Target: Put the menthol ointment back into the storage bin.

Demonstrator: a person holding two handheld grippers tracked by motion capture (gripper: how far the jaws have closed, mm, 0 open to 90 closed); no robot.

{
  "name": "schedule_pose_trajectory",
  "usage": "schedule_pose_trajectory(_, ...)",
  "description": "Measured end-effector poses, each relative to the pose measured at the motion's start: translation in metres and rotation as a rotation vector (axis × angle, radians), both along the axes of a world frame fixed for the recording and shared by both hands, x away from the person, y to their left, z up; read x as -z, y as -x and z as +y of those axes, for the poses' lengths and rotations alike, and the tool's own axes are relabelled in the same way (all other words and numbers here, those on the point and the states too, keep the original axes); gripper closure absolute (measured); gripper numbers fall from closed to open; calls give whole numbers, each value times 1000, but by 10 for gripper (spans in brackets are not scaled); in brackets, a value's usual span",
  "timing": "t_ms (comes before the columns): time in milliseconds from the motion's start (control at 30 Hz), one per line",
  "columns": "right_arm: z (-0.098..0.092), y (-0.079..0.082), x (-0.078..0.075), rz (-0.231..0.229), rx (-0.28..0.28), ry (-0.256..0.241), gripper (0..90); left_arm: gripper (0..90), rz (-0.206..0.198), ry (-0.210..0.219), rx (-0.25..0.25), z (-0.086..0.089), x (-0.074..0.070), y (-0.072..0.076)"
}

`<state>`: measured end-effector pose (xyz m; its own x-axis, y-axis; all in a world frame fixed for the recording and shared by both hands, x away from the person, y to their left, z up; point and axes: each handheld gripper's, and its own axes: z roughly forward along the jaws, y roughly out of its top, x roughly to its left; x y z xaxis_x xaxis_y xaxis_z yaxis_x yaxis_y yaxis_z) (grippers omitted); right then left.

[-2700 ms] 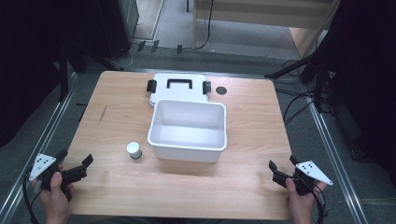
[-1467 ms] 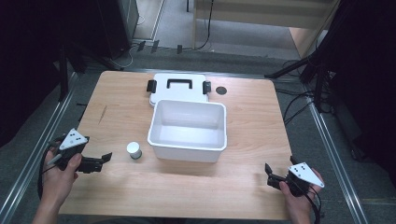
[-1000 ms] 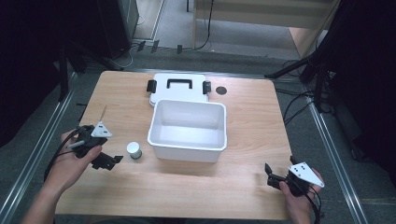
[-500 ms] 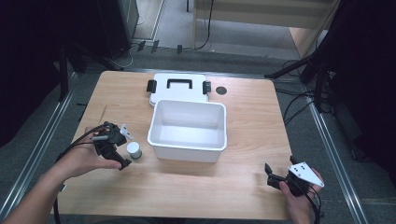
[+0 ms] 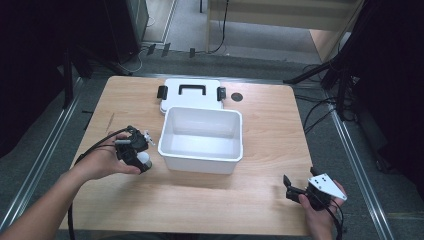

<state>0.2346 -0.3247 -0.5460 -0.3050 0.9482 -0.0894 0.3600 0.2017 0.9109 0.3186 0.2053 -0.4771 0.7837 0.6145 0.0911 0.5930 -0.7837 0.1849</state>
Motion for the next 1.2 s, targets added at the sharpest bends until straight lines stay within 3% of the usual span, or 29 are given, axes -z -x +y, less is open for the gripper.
schedule_pose_trajectory(100,0,0,0,-1,0,1,29,380,10,-21,-18,-2,5,-4)
schedule_pose_trajectory(233,0,0,0,0,0,2,29,434,15,-15,-31,-4,7,-6)
schedule_pose_trajectory(300,0,0,0,1,1,2,29,504,22,-15,-29,-4,6,-7)
schedule_pose_trajectory(467,0,0,0,2,2,1,29,512,37,-19,-32,0,3,-7)
schedule_pose_trajectory(600,0,0,0,3,3,1,29,512,21,-13,-46,6,-6,-7)
schedule_pose_trajectory(833,1,0,0,5,3,3,29,513,7,-28,-24,10,-27,-5)
schedule_pose_trajectory(1200,0,0,0,5,1,-3,29,514,37,-60,18,7,-57,-6)
